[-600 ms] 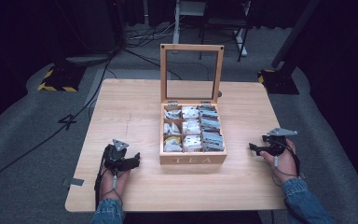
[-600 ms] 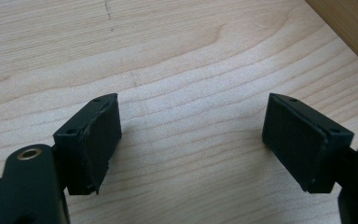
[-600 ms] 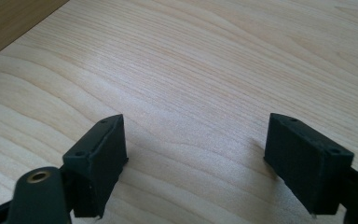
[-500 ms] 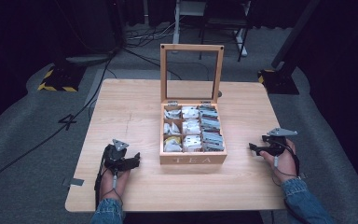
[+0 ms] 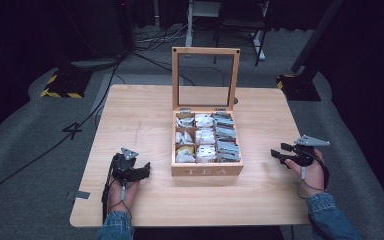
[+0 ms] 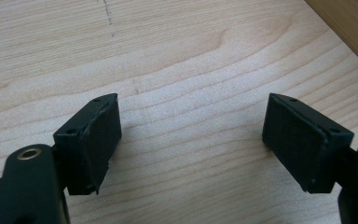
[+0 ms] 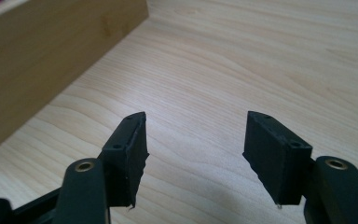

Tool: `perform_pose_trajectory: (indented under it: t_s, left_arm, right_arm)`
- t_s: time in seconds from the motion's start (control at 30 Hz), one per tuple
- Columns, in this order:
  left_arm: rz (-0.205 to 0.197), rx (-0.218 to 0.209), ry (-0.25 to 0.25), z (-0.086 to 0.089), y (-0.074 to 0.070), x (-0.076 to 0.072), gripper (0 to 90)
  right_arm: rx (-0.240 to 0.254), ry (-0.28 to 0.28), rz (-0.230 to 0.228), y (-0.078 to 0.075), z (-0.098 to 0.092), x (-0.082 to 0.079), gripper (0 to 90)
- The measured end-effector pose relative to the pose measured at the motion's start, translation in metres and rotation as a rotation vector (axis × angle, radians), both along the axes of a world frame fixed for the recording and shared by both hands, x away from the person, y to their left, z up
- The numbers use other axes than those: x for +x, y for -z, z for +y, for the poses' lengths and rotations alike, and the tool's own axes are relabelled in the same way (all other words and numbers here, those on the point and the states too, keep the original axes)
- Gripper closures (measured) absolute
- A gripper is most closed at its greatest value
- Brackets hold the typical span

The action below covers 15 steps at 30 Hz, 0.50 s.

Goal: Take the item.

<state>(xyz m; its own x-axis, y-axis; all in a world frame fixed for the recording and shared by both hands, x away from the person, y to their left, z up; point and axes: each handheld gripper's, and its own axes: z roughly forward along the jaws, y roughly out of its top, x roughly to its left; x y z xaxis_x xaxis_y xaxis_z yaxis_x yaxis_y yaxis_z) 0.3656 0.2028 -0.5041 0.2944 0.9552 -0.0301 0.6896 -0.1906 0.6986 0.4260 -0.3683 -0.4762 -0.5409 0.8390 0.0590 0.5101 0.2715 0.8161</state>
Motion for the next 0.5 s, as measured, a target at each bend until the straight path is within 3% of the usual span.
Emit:
perform_pose_trajectory:
  t_s: [0.27, 0.33, 0.5]
  left_arm:
    - [0.0, 0.001, -0.002, 0.0, 0.0, 0.0, 20.2]
    - [0.0, 0.002, 0.0, 0.0, 0.0, 0.0, 20.2]
    - [0.0, 0.005, 0.003, 0.001, 0.0, -0.003, 20.2]
  right_arm:
    - [0.038, -0.051, -0.06, -0.026, 0.005, -0.008, 42.1]
    - [0.059, -0.073, -0.082, -0.039, 0.008, -0.011, 42.7]
    - [0.086, -0.113, -0.1, -0.055, 0.014, -0.013, 43.6]
